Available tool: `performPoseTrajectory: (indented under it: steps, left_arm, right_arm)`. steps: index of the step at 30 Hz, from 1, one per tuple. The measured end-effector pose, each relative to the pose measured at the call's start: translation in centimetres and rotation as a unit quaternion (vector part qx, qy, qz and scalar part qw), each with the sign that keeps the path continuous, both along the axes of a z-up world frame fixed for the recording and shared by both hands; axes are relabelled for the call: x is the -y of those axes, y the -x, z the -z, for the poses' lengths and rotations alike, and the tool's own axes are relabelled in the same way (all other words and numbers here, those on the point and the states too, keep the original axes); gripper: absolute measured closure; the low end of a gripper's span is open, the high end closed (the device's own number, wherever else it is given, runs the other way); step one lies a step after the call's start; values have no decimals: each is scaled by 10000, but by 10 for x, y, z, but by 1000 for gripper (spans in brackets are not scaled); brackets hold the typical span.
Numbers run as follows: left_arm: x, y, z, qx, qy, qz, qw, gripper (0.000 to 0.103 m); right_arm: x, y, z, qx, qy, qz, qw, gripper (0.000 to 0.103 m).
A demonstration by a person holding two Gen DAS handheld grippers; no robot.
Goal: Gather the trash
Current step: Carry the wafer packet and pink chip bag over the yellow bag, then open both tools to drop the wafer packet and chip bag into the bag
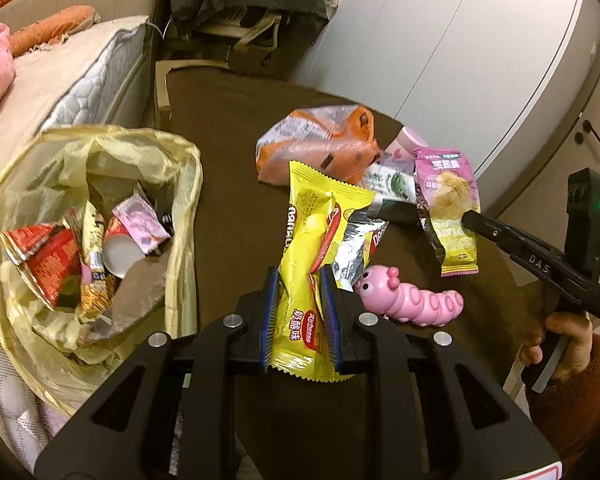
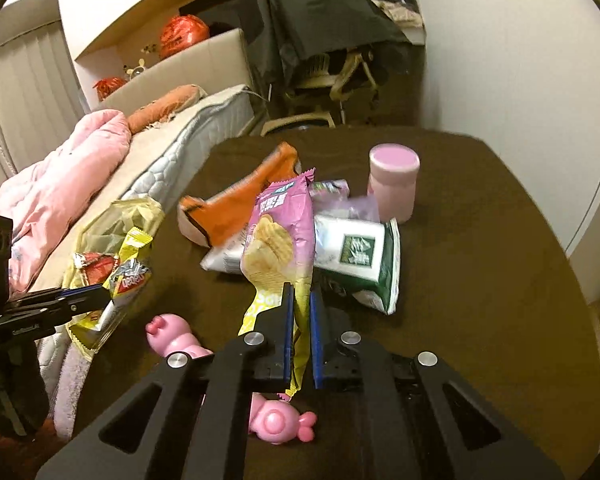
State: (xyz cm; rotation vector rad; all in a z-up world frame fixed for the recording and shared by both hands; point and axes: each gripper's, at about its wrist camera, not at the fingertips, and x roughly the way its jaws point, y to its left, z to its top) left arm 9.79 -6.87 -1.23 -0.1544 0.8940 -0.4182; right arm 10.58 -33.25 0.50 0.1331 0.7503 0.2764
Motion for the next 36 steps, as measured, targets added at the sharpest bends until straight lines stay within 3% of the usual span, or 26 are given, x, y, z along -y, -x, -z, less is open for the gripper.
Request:
performPoseTrajectory:
  steps: [8,15,20,25,30,36]
  left_arm:
    - [-48,11,-41,521,-43,-501,9974,83]
    - [-123,16,-56,596,-183,-1304,9895,83]
    - [-170,15,-47,408,-167,-1781,9830,83]
    - [-197,14,-31,211,-20,-1968,9802,83]
    - [-211,6,-9,-50,34,-2019,9794,83]
    - [-213,-1,-1,-79,62,-1920,9814,83]
  right_arm:
    - [-41,-1,-56,543,-8,-450,9975,95]
    - [-125,-21,-77,695,45,-1328,9887,95]
    - [-184,-40,-71,552,137,-1882,9805,95]
    - [-234,-59,-50,246,391,-2247,9733,95]
    - [-257,-74,-30,23,518,-2345,9707,95]
    - [-263,-90,-11,-234,623,-2338,9700,95]
